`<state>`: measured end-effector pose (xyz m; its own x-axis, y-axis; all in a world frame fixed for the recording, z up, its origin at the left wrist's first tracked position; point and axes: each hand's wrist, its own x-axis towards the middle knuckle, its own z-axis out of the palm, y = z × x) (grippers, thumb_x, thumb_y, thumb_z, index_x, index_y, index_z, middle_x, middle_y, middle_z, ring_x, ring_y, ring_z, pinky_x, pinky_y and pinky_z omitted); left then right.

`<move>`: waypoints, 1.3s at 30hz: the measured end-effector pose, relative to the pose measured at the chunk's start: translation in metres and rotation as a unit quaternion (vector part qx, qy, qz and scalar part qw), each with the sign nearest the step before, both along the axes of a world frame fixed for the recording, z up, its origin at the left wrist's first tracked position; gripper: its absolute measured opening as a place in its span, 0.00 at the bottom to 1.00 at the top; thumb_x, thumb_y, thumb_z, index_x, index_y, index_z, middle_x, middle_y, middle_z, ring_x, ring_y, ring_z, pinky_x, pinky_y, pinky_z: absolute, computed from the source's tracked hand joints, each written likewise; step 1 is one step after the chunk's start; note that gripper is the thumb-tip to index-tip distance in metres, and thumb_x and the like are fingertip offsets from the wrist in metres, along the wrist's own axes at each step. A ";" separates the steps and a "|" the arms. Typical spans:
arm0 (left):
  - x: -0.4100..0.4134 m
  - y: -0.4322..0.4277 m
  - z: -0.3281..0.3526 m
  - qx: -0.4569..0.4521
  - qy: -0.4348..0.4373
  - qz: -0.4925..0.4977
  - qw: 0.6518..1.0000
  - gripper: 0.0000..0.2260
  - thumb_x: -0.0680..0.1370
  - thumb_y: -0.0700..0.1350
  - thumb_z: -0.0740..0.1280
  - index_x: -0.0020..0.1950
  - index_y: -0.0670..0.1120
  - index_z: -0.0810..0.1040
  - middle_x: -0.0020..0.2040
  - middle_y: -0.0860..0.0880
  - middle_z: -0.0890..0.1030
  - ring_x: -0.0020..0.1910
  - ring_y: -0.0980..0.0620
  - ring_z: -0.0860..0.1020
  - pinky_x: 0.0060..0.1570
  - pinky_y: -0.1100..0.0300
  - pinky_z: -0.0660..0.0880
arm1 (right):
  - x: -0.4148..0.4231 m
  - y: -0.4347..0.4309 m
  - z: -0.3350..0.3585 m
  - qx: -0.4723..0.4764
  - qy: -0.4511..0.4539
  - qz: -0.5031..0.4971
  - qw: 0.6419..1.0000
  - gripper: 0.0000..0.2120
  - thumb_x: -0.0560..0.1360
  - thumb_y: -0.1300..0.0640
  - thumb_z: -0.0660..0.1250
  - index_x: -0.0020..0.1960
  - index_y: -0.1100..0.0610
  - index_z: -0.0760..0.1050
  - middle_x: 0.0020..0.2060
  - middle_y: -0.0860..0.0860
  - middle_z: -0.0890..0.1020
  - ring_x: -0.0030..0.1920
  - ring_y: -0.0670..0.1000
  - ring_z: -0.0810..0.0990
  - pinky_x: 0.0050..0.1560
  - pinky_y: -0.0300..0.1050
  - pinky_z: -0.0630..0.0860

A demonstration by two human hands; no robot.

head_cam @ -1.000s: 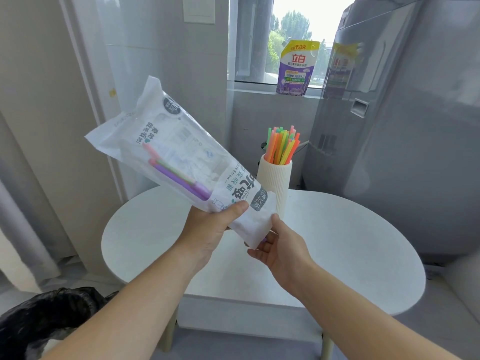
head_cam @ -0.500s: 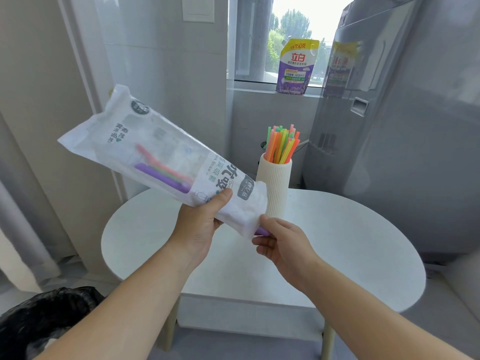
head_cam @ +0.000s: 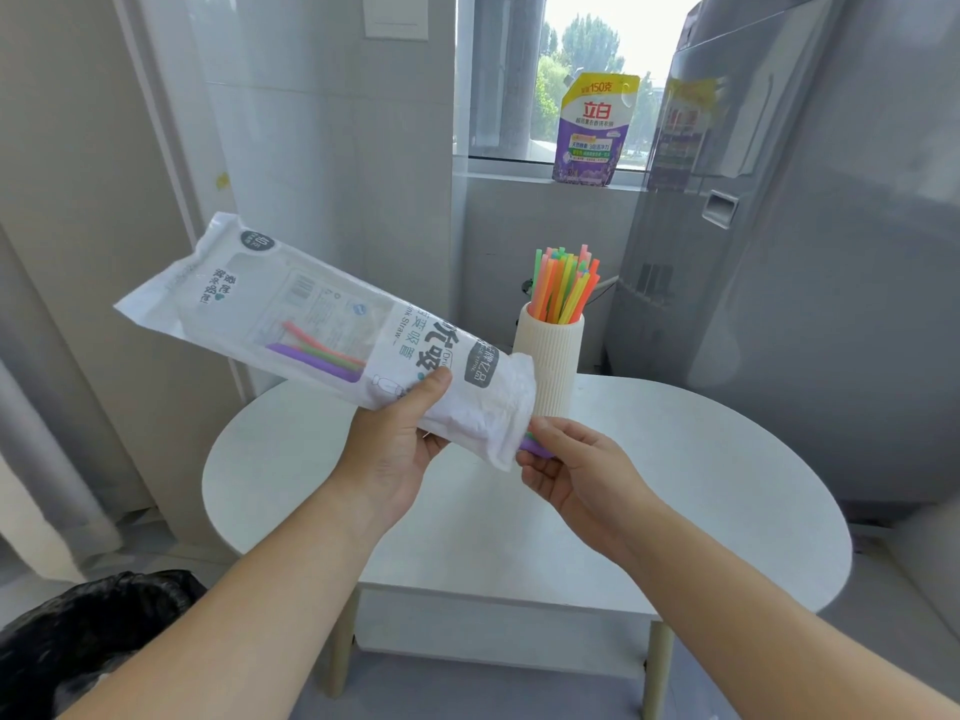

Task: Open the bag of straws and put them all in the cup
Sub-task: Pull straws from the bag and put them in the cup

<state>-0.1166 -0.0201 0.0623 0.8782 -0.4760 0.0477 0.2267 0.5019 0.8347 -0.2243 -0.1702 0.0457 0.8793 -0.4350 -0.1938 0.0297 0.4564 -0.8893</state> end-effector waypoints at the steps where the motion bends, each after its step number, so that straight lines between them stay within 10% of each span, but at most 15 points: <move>1: 0.000 0.000 0.000 -0.004 0.006 0.004 1.000 0.17 0.79 0.38 0.69 0.68 0.48 0.78 0.60 0.49 0.86 0.57 0.49 0.85 0.45 0.56 0.81 | -0.001 -0.001 0.001 0.002 0.001 0.001 1.000 0.07 0.79 0.61 0.68 0.51 0.65 0.81 0.37 0.56 0.83 0.35 0.51 0.81 0.41 0.42 0.81; 14: 0.009 0.001 -0.004 -0.007 0.087 0.048 0.995 0.10 0.78 0.39 0.71 0.58 0.49 0.82 0.52 0.50 0.88 0.47 0.52 0.86 0.41 0.57 0.82 | -0.006 -0.025 0.016 -0.021 0.026 -0.047 0.998 0.05 0.79 0.64 0.68 0.53 0.65 0.79 0.37 0.57 0.82 0.35 0.51 0.80 0.41 0.44 0.81; 25: 0.003 -0.004 0.000 -0.068 0.164 0.037 0.983 0.10 0.78 0.37 0.71 0.58 0.47 0.81 0.50 0.49 0.87 0.44 0.53 0.86 0.38 0.61 0.82 | -0.003 -0.002 0.020 0.154 -0.043 -0.036 0.987 0.12 0.75 0.55 0.73 0.56 0.60 0.80 0.40 0.54 0.82 0.36 0.48 0.81 0.39 0.38 0.82; 39: -0.011 -0.009 0.000 -0.093 0.187 -0.007 0.978 0.06 0.79 0.38 0.70 0.55 0.46 0.82 0.46 0.48 0.88 0.41 0.54 0.86 0.38 0.62 0.82 | 0.020 0.009 0.023 -0.008 -0.061 -0.094 0.994 0.14 0.80 0.58 0.67 0.62 0.64 0.78 0.46 0.57 0.83 0.41 0.50 0.81 0.44 0.41 0.79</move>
